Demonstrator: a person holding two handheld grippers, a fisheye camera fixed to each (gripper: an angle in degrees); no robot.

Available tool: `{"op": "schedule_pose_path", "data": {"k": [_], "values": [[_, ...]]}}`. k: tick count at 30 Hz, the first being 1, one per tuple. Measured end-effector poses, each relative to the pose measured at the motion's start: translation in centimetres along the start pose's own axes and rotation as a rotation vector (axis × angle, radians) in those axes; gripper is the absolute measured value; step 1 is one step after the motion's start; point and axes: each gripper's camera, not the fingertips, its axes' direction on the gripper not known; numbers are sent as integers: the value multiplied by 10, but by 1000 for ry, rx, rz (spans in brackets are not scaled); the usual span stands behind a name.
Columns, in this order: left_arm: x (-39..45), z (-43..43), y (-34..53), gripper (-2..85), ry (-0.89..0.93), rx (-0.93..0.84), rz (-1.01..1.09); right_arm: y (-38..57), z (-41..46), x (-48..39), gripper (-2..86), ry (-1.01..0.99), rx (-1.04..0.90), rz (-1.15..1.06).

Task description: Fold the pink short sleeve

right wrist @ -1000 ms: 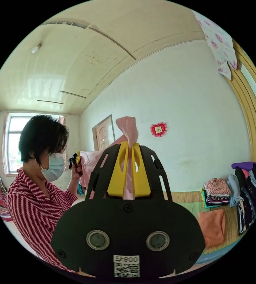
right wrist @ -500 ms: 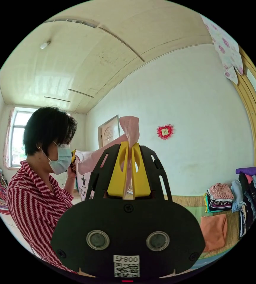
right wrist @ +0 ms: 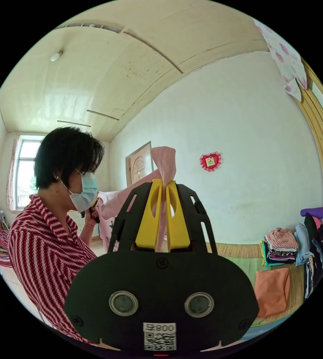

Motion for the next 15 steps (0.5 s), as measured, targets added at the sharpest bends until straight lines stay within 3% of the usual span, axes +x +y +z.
{"op": "schedule_pose_path", "data": {"k": [15], "values": [[-72,108,-97,7,-37,-69,-7,106,51,-11,10,47,-47,27]]}}
